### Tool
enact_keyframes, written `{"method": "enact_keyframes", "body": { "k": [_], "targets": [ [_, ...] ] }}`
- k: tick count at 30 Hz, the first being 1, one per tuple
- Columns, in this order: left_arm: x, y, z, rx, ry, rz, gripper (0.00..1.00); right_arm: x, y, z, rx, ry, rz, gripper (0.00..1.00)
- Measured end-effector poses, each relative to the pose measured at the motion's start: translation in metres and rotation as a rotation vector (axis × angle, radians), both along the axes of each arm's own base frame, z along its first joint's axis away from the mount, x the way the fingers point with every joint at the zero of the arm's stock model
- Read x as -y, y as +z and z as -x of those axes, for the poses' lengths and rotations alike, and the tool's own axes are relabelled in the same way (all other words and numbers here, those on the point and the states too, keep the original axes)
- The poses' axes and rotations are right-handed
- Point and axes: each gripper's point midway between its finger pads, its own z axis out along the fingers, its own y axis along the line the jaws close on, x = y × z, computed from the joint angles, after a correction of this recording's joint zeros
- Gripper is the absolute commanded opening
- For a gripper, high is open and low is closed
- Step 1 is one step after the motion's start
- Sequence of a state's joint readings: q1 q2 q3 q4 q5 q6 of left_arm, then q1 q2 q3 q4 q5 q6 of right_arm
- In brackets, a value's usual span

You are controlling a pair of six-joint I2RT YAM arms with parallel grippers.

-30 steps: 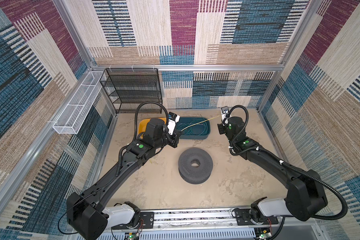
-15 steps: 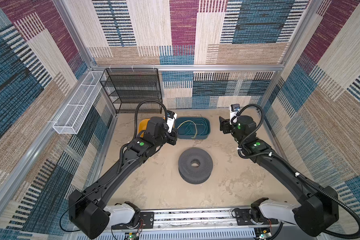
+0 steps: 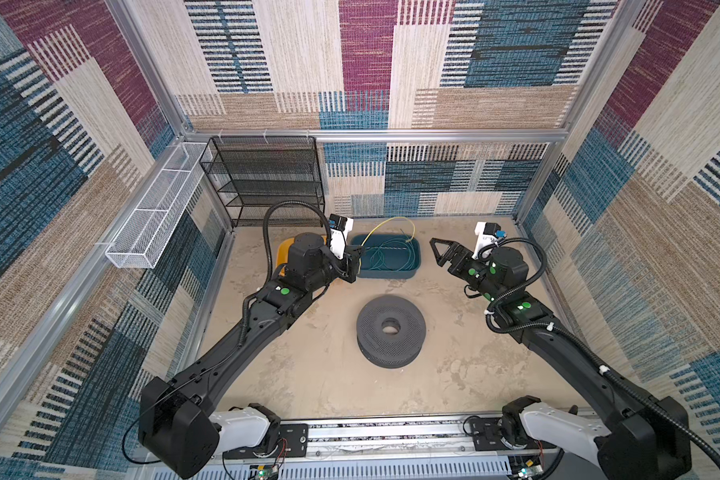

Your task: Wrap the cables

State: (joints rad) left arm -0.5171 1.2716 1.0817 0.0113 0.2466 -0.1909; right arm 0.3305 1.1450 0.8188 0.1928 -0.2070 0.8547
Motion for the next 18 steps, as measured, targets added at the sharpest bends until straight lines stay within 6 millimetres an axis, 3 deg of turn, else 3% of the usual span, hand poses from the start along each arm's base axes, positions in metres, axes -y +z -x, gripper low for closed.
{"method": "enact_keyframes", "body": {
  "k": [8,15,18],
  "targets": [
    [0.006,0.012,0.015,0.063,-0.075,0.042,0.00,-0.043,-0.012,-0.042,-0.176,0.175,-0.494,0.96],
    [0.007,0.006,0.020,0.067,-0.092,0.028,0.00,-0.057,0.018,-0.056,-0.145,0.272,-0.631,0.94],
    [0.008,0.005,0.026,0.069,-0.113,0.026,0.00,-0.062,0.028,-0.064,-0.136,0.280,-0.639,0.80]
  ]
}}
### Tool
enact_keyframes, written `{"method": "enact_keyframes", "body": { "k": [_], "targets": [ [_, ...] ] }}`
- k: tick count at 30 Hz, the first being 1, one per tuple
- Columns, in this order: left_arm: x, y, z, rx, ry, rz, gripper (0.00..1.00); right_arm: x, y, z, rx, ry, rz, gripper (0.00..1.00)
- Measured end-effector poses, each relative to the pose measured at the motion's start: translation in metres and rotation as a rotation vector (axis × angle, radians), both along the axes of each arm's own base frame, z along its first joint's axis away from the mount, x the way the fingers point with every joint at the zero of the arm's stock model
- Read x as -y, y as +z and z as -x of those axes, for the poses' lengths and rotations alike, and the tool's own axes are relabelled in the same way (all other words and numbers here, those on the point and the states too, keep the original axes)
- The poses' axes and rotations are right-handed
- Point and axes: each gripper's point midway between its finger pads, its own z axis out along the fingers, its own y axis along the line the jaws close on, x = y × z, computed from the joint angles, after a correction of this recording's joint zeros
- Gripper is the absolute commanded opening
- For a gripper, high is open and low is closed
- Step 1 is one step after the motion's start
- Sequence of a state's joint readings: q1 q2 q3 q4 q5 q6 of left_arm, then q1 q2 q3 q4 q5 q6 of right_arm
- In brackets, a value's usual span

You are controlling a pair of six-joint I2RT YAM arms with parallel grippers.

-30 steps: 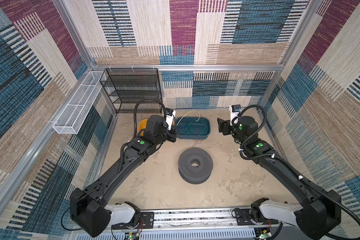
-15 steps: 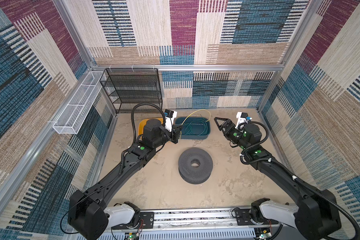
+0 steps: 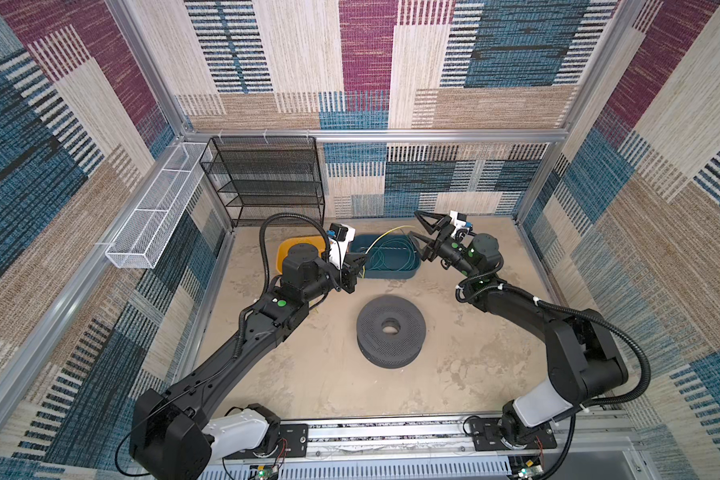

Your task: Wrap the cables

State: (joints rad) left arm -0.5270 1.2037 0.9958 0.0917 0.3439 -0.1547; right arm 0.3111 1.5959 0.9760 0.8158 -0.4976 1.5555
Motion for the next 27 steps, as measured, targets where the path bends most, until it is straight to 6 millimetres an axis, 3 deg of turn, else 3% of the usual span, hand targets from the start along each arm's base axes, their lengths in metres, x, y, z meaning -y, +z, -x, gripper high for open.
{"method": "enact_keyframes", "body": {
  "k": [3,8,10,14,15,16,17,18,19,23,27],
  "targets": [
    [0.000,0.000,0.006,0.008,-0.010,-0.005,0.00,-0.003,0.007,-0.006,-0.011,-0.005,0.008,0.64],
    [0.000,0.005,0.015,0.025,-0.026,-0.014,0.00,-0.005,0.017,-0.013,0.014,-0.012,0.024,0.08],
    [-0.001,0.005,0.017,0.023,-0.025,-0.020,0.00,-0.005,0.016,-0.015,0.008,-0.013,0.028,0.00],
    [-0.007,-0.003,0.020,0.014,-0.005,-0.053,0.00,-0.004,0.019,-0.011,0.026,-0.016,0.050,0.00],
    [-0.008,-0.004,0.020,0.016,-0.003,-0.058,0.15,-0.003,0.020,-0.008,0.031,-0.019,0.059,0.00],
    [-0.010,-0.005,0.020,0.014,0.006,-0.068,0.42,-0.002,0.022,-0.005,0.043,-0.021,0.068,0.00],
    [-0.011,-0.007,0.019,0.011,0.016,-0.081,0.60,-0.002,0.024,-0.004,0.054,-0.024,0.080,0.00],
    [-0.013,-0.009,0.020,0.005,0.019,-0.102,0.73,0.000,0.027,-0.003,0.070,-0.036,0.094,0.00],
    [-0.016,-0.011,0.019,-0.001,0.032,-0.130,0.79,0.002,0.030,-0.003,0.088,-0.051,0.115,0.00],
    [-0.025,0.005,0.024,-0.003,0.050,-0.176,0.85,0.005,0.033,-0.001,0.142,-0.090,0.202,0.00],
    [-0.024,0.042,0.027,0.046,0.039,-0.175,0.77,-0.005,0.036,0.010,0.209,-0.080,0.298,0.00]
  ]
}}
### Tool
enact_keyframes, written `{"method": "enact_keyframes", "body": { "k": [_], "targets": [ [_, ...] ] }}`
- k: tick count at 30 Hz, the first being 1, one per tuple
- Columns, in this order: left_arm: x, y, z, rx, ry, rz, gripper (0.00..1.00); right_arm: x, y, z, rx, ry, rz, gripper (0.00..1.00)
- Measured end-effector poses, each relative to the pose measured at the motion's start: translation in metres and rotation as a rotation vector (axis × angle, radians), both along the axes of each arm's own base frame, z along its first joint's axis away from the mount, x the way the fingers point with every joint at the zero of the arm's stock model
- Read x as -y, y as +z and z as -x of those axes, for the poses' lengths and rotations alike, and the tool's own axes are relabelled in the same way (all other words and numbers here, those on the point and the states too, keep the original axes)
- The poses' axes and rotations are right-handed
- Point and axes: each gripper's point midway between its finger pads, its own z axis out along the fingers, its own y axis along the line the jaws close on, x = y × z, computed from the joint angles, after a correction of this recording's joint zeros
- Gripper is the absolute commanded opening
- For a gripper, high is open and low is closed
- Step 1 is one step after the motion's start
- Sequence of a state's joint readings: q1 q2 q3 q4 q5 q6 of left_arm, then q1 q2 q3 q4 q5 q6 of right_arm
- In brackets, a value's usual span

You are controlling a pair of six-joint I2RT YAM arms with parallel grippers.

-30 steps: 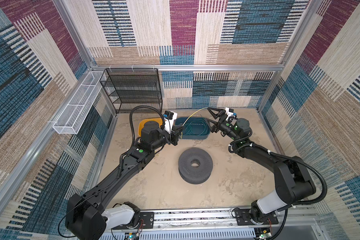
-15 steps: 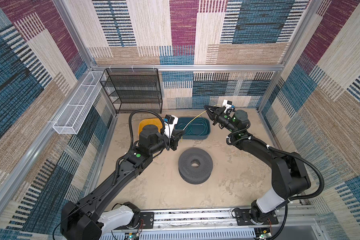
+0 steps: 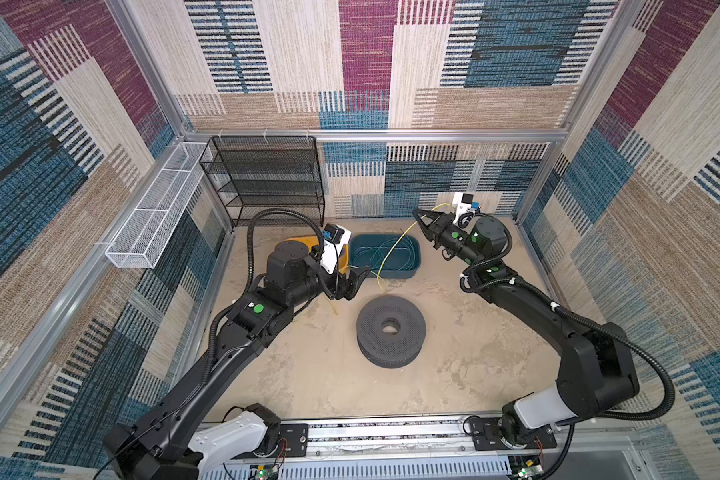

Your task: Wrap the cables

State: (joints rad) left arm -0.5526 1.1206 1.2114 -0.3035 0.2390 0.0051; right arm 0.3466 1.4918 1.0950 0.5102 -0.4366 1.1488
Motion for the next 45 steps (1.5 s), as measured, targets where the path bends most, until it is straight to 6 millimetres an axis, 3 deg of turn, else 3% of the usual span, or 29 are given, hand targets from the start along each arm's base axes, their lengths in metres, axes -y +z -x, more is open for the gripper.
{"method": "enact_keyframes", "body": {
  "k": [4,9,11,15,17,20,21,24,26,30,35,38,41,45],
  "targets": [
    [0.029,0.007,-0.016,-0.002,-0.051,-0.019,0.65,-0.021,0.000,0.015,0.049,0.042,0.075,0.00],
    [0.075,-0.021,-0.029,-0.081,-0.151,-0.062,0.49,-0.038,0.006,0.032,0.101,0.083,0.135,0.00],
    [0.084,-0.028,-0.033,-0.096,-0.168,-0.067,0.37,-0.041,0.010,0.039,0.123,0.094,0.151,0.00],
    [0.094,-0.036,-0.035,-0.099,-0.190,-0.062,0.03,-0.048,0.009,0.051,0.146,0.122,0.173,0.00],
    [0.093,-0.042,-0.037,-0.102,-0.184,-0.063,0.00,-0.050,0.006,0.053,0.148,0.134,0.184,0.03],
    [0.094,-0.051,-0.036,-0.097,-0.182,-0.048,0.00,-0.051,0.000,0.054,0.135,0.148,0.208,0.56],
    [0.093,-0.055,-0.034,-0.096,-0.181,-0.040,0.00,-0.052,-0.001,0.055,0.136,0.154,0.223,0.65],
    [0.083,-0.069,-0.029,-0.079,-0.141,-0.009,0.00,-0.045,0.004,0.061,0.141,0.132,0.264,0.81],
    [0.075,-0.076,-0.027,-0.064,-0.102,0.015,0.00,-0.032,0.016,0.069,0.168,0.085,0.274,0.85],
    [0.066,-0.069,-0.033,0.001,-0.052,0.064,0.00,-0.005,0.019,0.080,0.154,0.012,0.264,0.87],
    [0.063,-0.048,-0.035,0.065,-0.028,0.139,0.00,0.041,-0.014,0.081,0.019,-0.085,0.213,0.81],
    [0.063,-0.043,-0.034,0.080,-0.028,0.170,0.00,0.067,-0.037,0.077,-0.073,-0.137,0.135,0.67],
    [0.064,-0.043,-0.033,0.073,-0.036,0.187,0.00,0.067,-0.048,0.072,-0.131,-0.108,0.066,0.48],
    [0.067,-0.042,-0.027,0.056,-0.068,0.203,0.00,0.055,-0.024,0.054,-0.071,-0.059,0.079,0.33]
  ]
}}
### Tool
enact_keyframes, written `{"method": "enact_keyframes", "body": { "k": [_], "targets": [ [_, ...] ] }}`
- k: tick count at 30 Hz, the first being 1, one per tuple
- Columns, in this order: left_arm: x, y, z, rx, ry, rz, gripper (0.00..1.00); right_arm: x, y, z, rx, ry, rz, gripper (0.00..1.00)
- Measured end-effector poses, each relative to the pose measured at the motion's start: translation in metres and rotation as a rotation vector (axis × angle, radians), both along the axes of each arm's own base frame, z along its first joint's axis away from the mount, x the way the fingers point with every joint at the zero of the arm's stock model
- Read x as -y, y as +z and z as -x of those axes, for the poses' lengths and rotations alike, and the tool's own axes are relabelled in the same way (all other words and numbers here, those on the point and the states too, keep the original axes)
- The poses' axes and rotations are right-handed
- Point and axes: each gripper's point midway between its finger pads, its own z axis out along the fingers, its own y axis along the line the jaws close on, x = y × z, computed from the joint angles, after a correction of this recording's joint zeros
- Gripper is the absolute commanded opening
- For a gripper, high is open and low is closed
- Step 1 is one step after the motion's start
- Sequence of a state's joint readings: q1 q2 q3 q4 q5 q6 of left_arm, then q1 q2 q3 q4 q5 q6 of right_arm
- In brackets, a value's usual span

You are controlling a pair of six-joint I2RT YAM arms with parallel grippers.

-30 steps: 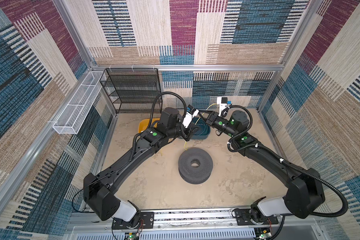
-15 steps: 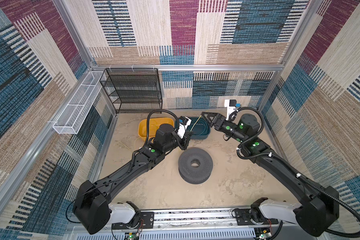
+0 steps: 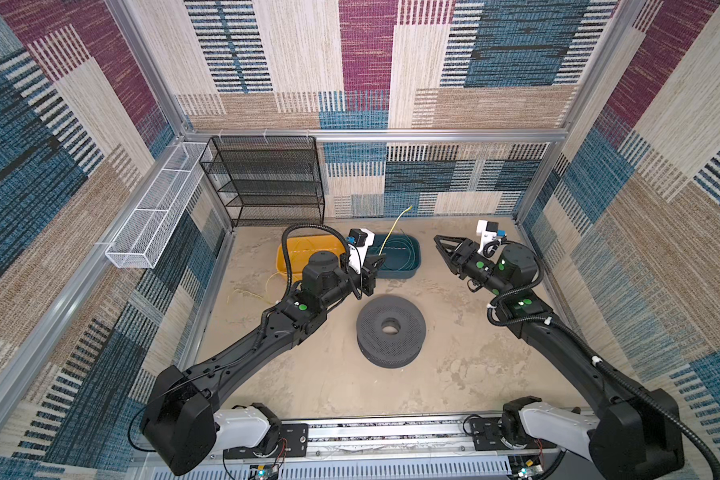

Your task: Wrap the cables

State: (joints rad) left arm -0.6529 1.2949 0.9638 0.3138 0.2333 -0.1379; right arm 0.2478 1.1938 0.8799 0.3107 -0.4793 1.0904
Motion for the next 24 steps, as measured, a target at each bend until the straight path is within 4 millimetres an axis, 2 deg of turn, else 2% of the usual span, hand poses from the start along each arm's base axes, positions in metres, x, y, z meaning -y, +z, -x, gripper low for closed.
{"method": "enact_keyframes", "body": {
  "k": [3,6,10,14,24],
  "targets": [
    [0.001,0.003,0.003,-0.009,-0.012,0.015,0.00,-0.008,0.028,-0.015,0.124,0.026,0.097,0.31],
    [0.003,0.005,0.006,-0.031,-0.032,0.031,0.00,-0.017,0.040,-0.027,0.218,0.039,0.225,0.30],
    [0.007,0.006,0.007,-0.080,-0.049,0.050,0.00,-0.035,0.035,-0.033,0.292,0.057,0.403,0.28],
    [0.009,-0.002,0.007,-0.153,-0.056,0.065,0.00,-0.054,0.028,-0.024,0.385,0.070,0.547,0.28],
    [0.015,-0.005,0.013,-0.249,-0.091,0.109,0.00,-0.041,0.009,-0.042,0.399,-0.037,0.714,0.26]
  ]
}}
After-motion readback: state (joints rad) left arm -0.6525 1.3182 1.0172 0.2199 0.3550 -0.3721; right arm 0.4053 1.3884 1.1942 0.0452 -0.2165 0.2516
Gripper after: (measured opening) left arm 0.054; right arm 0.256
